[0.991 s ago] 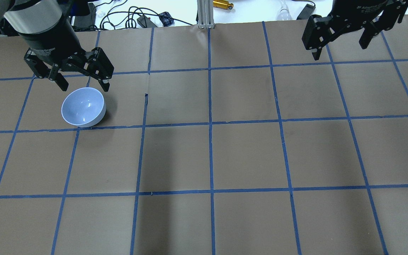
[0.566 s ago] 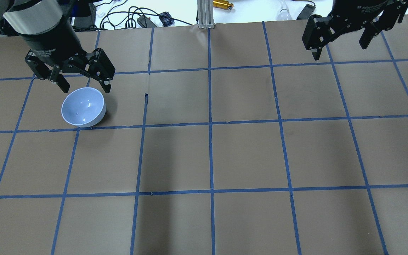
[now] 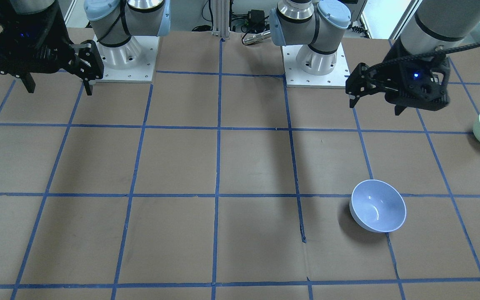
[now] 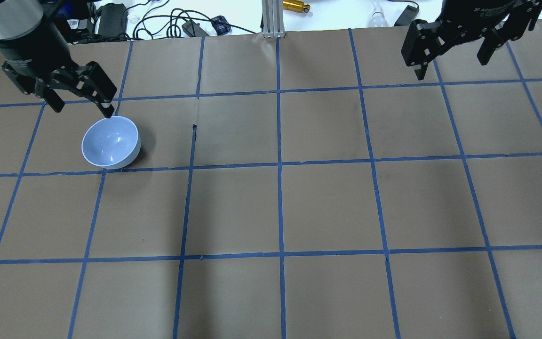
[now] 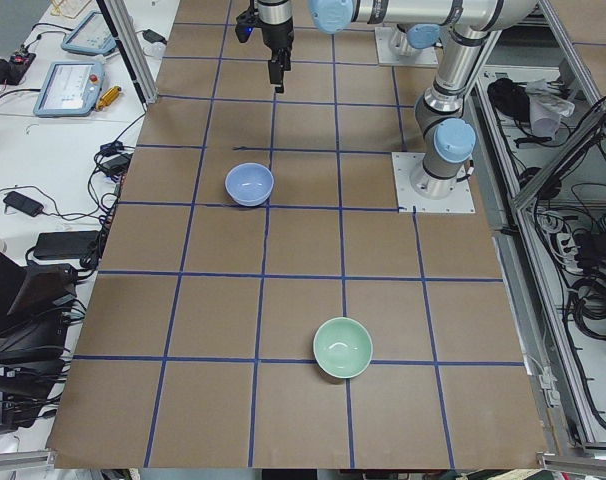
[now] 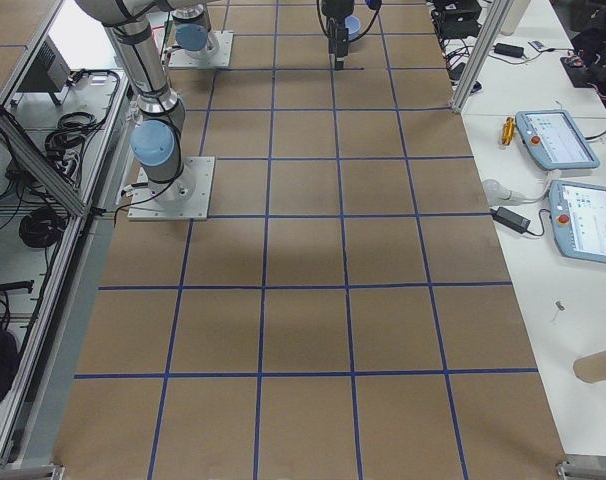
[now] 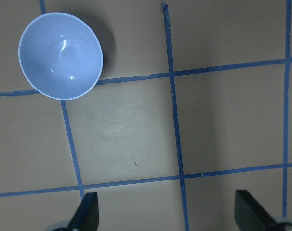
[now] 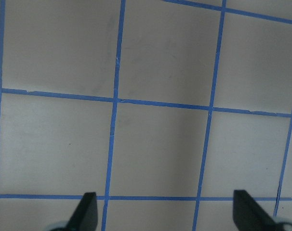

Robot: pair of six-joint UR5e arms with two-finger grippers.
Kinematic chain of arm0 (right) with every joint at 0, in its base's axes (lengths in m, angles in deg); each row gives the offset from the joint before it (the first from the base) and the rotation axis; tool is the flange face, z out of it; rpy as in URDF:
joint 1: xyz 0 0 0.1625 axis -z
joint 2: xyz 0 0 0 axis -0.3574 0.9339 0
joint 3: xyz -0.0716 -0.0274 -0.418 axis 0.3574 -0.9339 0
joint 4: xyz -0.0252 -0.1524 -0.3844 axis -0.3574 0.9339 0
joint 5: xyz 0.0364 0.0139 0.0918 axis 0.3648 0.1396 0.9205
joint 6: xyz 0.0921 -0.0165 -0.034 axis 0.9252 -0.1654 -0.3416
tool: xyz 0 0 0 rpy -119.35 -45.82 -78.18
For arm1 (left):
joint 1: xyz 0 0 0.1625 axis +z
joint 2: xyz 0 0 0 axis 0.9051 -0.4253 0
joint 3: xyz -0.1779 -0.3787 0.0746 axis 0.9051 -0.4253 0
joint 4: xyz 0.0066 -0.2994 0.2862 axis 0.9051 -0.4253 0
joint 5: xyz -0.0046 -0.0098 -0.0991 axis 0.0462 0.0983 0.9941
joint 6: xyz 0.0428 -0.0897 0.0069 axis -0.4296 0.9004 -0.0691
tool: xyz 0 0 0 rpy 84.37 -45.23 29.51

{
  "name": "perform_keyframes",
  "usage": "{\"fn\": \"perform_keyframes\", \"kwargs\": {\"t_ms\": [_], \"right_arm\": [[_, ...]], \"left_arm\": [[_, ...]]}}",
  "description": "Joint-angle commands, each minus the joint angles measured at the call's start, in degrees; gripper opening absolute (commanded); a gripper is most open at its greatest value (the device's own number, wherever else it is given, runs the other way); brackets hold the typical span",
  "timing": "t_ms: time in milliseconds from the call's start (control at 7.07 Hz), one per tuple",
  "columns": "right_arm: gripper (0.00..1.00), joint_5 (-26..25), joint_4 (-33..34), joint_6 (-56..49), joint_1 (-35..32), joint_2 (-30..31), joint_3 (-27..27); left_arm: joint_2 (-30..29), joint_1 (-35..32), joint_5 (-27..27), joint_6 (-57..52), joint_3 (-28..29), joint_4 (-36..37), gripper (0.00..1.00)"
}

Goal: Stack green bowl on blue bowl
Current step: 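Raise the open left gripper away from the light blue bowl, then move the left gripper toward the robot to the mint green bowl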

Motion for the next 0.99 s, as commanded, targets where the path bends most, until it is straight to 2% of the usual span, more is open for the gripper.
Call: {"fn": "perform_keyframes", "kwargs": {"t_ms": [0,283,566,849], "right_arm": [[1.00,0.0,0.0,0.0,0.0,0.0,0.0],[1.00,0.0,0.0,0.0,0.0,0.0,0.0],[1.00,0.0,0.0,0.0,0.0,0.0,0.0],[1.00,0.0,0.0,0.0,0.0,0.0,0.0]], "left_arm": [[-0.1,11.7,-3.8,-22.6,-0.7,0.3,1.00],[0.0,21.0,-4.3,-37.1,-2.4,0.6,1.00],[0.0,27.5,-6.3,-44.9,-4.4,2.9,1.00],[-0.1,33.7,-6.4,-58.8,-8.3,14.1,1.00]]}}
